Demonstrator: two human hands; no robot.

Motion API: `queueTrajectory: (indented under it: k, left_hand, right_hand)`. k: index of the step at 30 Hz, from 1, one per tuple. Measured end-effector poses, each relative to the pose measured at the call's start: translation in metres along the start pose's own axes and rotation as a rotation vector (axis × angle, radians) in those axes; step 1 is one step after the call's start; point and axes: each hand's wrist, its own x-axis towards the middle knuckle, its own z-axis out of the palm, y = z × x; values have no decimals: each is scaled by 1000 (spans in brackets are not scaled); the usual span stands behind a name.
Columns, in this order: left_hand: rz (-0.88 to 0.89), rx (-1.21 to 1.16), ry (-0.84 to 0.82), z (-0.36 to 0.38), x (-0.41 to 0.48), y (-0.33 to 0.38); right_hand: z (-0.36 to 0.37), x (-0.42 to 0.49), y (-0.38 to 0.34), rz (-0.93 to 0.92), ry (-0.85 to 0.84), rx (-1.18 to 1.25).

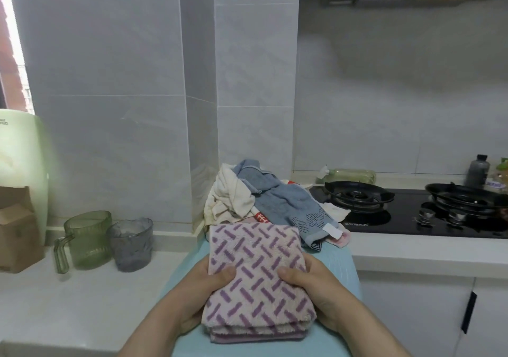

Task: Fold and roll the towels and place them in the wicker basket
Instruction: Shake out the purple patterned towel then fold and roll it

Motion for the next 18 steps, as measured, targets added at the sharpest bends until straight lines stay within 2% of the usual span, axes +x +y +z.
queueTrajectory:
  k: [6, 11, 18]
  left_hand:
    - [24, -18, 2, -3, 1, 0]
    - [-13, -6, -62, -2, -2, 2]
    - [52, -123, 7, 3, -4, 2]
  right_hand:
    - [-8, -2, 6, -36, -70, 87]
    - [-6, -9, 3, -75, -90, 84]
    - [-5, -6, 3, -78, -88, 223]
